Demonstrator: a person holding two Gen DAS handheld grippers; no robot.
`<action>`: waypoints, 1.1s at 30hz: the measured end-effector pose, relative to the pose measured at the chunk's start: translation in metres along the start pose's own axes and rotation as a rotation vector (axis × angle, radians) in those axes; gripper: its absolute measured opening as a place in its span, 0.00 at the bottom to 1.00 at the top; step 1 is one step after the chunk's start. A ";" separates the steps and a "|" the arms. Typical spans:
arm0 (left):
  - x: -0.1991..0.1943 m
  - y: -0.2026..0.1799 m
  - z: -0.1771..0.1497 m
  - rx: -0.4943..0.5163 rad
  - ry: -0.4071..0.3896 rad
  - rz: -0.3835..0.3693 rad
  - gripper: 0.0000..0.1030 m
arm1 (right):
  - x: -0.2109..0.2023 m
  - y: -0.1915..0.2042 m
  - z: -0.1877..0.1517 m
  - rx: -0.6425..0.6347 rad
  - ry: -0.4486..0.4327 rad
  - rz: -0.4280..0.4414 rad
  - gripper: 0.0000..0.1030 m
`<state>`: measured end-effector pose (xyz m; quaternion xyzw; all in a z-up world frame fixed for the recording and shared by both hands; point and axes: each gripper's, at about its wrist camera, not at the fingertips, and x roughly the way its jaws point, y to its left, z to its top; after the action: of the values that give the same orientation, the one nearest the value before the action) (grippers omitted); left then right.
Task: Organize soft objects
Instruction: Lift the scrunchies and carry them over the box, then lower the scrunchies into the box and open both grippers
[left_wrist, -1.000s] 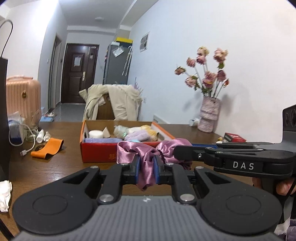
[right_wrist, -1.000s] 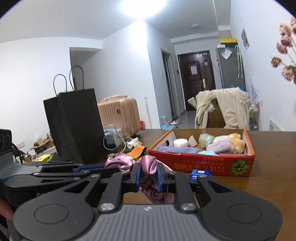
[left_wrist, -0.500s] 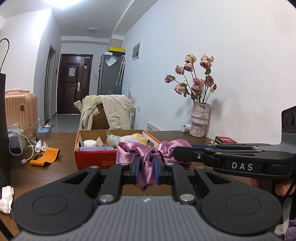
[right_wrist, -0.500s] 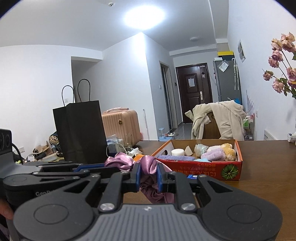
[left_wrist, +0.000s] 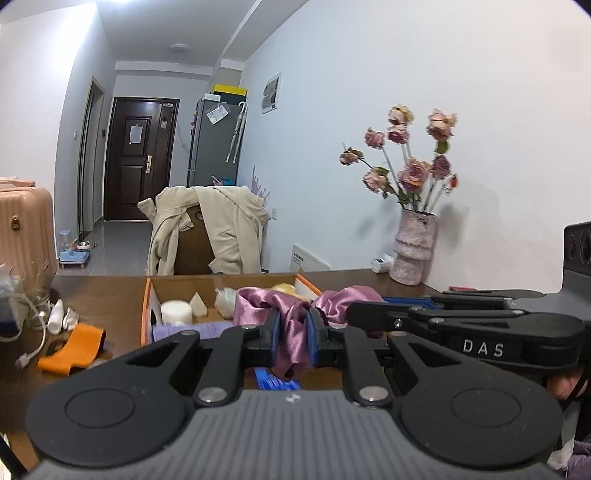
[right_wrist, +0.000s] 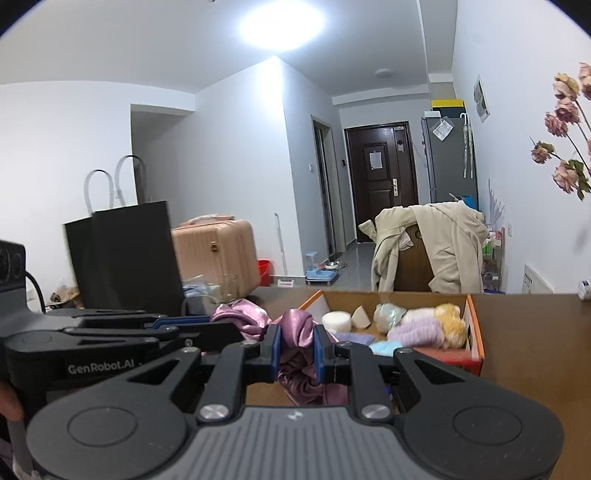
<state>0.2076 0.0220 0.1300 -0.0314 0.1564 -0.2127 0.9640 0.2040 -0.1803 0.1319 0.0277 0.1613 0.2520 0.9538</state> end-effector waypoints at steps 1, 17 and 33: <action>0.011 0.007 0.007 -0.007 0.005 0.002 0.14 | 0.013 -0.006 0.006 0.005 0.009 0.002 0.17; 0.246 0.126 0.053 -0.141 0.220 0.058 0.13 | 0.261 -0.124 0.046 0.163 0.232 -0.022 0.17; 0.332 0.159 0.006 -0.170 0.534 0.165 0.24 | 0.357 -0.147 -0.005 0.176 0.532 -0.063 0.24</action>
<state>0.5588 0.0264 0.0193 -0.0422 0.4240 -0.1202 0.8966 0.5645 -0.1337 0.0024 0.0383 0.4281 0.2055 0.8792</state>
